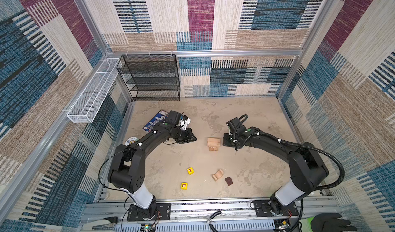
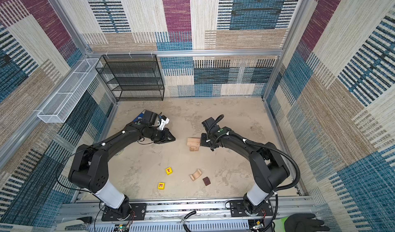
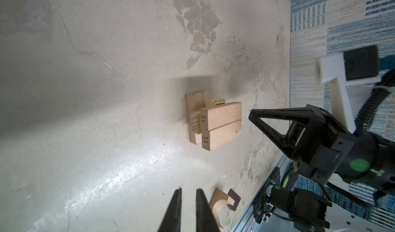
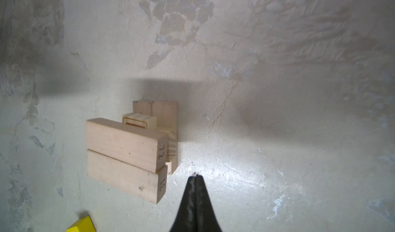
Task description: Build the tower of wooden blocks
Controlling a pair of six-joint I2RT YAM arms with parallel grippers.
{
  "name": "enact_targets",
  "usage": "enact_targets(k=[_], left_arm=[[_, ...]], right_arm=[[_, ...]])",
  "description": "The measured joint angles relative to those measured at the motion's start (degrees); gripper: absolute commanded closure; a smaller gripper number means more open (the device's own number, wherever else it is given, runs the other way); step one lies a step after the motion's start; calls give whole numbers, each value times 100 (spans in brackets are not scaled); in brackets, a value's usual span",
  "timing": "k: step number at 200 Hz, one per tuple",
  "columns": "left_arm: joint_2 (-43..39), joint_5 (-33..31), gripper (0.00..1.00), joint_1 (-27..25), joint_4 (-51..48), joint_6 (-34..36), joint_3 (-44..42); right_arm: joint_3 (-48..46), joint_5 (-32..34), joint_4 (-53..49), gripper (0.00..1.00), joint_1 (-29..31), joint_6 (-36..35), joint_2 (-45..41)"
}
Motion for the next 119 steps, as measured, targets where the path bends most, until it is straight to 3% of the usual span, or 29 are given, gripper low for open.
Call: enact_targets(k=[119], left_arm=[[160, 9, 82, -42, 63, -20, 177]], right_arm=[[79, -494, 138, 96, -26, -81, 192]])
